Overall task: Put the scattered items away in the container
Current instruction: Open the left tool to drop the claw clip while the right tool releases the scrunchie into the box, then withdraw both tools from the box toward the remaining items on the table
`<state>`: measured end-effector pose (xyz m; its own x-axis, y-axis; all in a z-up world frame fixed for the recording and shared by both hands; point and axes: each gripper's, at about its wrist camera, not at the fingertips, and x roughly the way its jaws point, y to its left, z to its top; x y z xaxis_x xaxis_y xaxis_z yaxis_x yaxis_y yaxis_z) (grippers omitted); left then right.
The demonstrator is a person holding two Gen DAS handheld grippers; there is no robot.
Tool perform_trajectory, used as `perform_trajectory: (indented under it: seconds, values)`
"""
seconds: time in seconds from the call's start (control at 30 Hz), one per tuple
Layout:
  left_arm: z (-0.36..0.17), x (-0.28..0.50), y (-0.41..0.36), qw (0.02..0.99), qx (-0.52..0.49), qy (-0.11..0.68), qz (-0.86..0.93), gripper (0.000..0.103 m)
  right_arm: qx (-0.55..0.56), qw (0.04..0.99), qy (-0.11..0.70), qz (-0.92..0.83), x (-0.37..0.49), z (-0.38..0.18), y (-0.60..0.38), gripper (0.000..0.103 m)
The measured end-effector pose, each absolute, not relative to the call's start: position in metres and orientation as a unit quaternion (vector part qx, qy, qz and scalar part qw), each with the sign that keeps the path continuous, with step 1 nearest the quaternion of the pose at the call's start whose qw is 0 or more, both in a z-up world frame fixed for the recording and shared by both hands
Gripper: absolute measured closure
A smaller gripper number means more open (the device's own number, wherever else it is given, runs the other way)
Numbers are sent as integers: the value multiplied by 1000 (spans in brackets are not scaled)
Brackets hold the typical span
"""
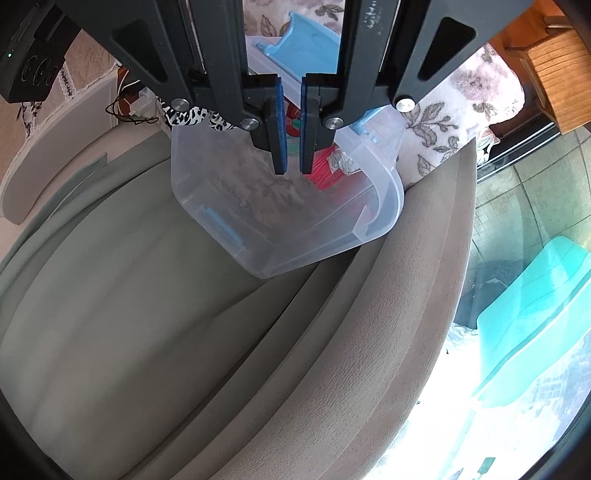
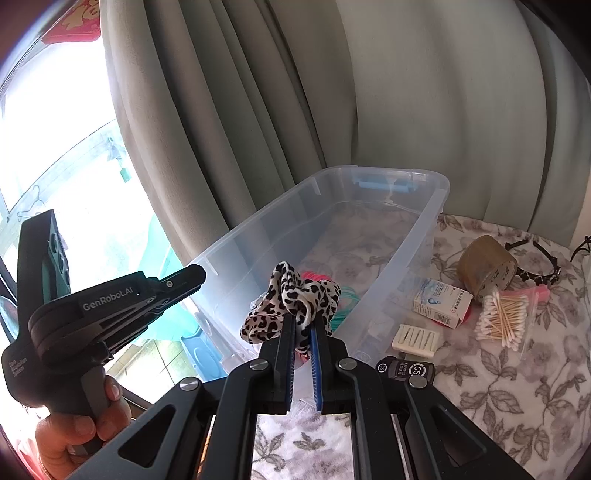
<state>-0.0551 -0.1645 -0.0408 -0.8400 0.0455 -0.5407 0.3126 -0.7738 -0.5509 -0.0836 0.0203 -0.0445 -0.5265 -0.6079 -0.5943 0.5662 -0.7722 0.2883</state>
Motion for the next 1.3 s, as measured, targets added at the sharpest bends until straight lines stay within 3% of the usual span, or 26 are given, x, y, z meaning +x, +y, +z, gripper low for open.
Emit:
perform_trajectory:
  seconds: [0.47, 0.77, 0.9, 1.03, 1.3]
  values:
    - [-43, -52, -159, 64, 289, 328, -897, 93, 354, 330, -27, -875, -80, -43, 18, 91]
    - [-40, -52, -161, 65, 290, 326, -898, 85, 353, 329, -28, -876, -77, -40, 21, 91]
    - [-36, -47, -158, 66, 289, 323, -899, 75, 347, 329, -31, -878, -73, -35, 23, 91]
    - [-24, -49, -149, 62, 288, 307, -905, 68, 341, 328, -38, -880, -69, -29, 27, 91]
    - [6, -44, -118, 42, 276, 246, -928, 68, 316, 322, -60, -891, -60, -11, 50, 91]
